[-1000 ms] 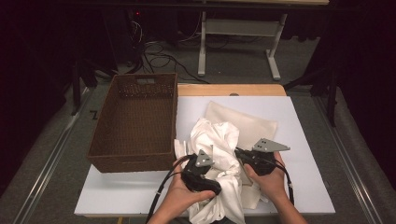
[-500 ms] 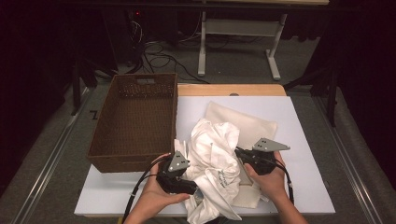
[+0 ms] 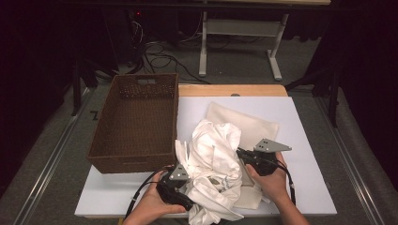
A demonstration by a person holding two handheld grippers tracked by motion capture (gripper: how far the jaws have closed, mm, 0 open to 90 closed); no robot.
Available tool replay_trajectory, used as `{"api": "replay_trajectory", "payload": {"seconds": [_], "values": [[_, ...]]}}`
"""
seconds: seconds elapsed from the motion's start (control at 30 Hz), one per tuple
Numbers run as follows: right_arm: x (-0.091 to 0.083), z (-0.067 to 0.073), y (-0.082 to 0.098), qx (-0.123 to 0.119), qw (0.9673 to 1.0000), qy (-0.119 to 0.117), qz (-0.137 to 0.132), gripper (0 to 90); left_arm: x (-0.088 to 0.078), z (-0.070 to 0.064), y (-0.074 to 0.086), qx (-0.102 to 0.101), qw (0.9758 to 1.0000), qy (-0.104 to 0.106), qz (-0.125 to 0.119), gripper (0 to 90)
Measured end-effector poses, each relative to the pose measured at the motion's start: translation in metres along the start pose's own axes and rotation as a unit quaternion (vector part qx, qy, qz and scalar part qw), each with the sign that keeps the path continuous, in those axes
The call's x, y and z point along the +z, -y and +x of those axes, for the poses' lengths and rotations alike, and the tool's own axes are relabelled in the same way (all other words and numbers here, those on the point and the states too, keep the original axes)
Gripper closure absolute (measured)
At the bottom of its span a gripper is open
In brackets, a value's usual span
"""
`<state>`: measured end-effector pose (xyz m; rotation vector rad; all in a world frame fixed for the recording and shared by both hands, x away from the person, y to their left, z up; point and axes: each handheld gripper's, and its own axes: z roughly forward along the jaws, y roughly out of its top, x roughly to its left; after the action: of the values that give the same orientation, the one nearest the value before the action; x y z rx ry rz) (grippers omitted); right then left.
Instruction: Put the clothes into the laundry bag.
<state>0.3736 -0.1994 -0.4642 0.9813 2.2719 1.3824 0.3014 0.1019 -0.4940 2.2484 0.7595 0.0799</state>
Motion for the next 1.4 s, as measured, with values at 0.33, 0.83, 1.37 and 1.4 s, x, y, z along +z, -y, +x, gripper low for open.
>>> {"api": "replay_trajectory", "payload": {"seconds": [0.33, 0.83, 1.37, 1.4], "values": [[0.001, -0.001, 0.001, 0.001, 1.0000, 0.001, 0.001, 88.4, -0.039, -0.003, 0.011, 0.017, 0.9980, 0.022, -0.057, 19.5], [0.002, 0.000, 0.001, 0.002, 1.0000, 0.003, 0.001, 88.4, -0.015, -0.020, -0.032, 0.027, 0.9921, 0.047, -0.114, 83.0], [-0.001, 0.007, -0.002, 0.000, 0.9999, -0.014, -0.005, 89.1, 0.081, -0.017, -0.094, -0.018, 0.9936, -0.067, -0.089, 87.1], [-0.001, 0.008, -0.002, -0.002, 0.9998, -0.017, -0.006, 89.1, 0.085, -0.018, -0.094, -0.022, 0.9930, -0.081, -0.083, 87.1]]}}
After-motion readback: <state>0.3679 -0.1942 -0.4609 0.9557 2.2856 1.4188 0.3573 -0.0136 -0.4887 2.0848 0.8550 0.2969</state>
